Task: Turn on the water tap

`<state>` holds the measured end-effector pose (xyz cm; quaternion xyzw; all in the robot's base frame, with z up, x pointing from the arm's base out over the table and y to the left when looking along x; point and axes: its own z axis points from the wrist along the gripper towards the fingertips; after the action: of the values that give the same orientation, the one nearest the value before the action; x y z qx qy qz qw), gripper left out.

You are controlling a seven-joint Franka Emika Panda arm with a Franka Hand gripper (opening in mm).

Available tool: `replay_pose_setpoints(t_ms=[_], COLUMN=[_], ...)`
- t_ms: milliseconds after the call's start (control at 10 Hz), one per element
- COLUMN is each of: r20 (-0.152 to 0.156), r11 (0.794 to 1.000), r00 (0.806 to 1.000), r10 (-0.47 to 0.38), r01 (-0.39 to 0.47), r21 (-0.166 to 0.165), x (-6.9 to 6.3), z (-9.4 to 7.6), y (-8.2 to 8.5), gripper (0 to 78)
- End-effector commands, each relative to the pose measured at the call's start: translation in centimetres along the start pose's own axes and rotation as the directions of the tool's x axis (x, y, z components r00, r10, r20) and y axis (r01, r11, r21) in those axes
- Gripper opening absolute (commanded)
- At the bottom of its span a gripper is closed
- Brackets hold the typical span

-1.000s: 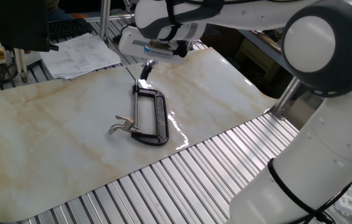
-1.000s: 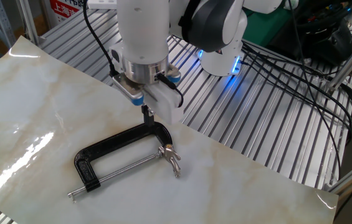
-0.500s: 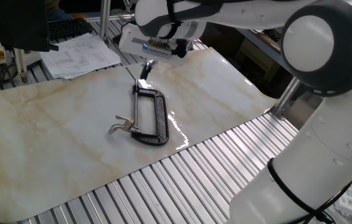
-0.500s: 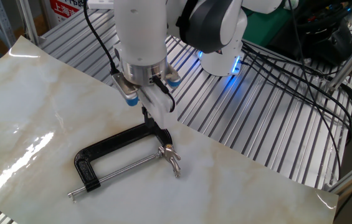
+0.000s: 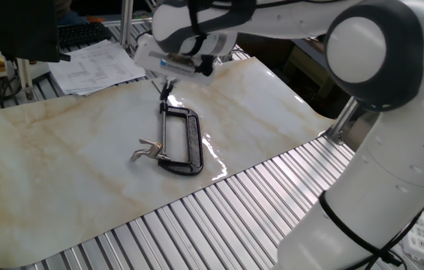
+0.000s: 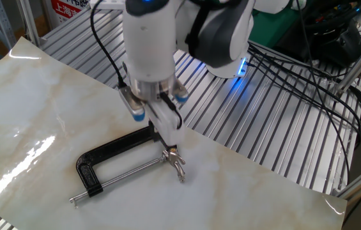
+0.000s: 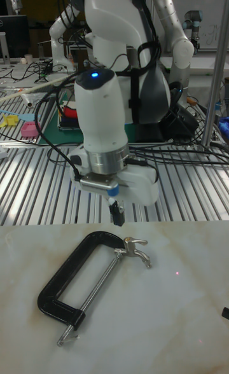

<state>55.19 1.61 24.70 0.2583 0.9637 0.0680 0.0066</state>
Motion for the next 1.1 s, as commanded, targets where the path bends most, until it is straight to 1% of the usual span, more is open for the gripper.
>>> replay_pose_setpoints(t_ms=[100,200,300,500,700,800,900,1100], r20=[0.014,0.015,0.015,0.017,0.026,0.025,0.033,0.034], r11=[1.0,0.999,0.999,0.999,0.999,0.999,0.998,0.998], r00=[0.999,0.999,0.999,0.999,0.998,0.998,0.998,0.998], r10=[0.029,0.033,0.036,0.043,0.05,0.053,0.057,0.057], r01=[-0.029,-0.034,-0.036,-0.043,-0.05,-0.053,-0.056,-0.056], r21=[0.001,0.003,0.003,-0.001,-0.008,-0.008,-0.014,-0.016], x=[-0.2,-0.3,-0.3,-0.2,-0.1,-0.1,0.0,0.3], z=[3.2,3.9,4.2,6.0,7.8,8.1,9.4,10.3], y=[1.8,2.1,2.3,2.6,2.8,2.8,2.8,2.5], gripper=[0.0,0.0,0.0,0.0,0.0,0.0,0.0,0.0])
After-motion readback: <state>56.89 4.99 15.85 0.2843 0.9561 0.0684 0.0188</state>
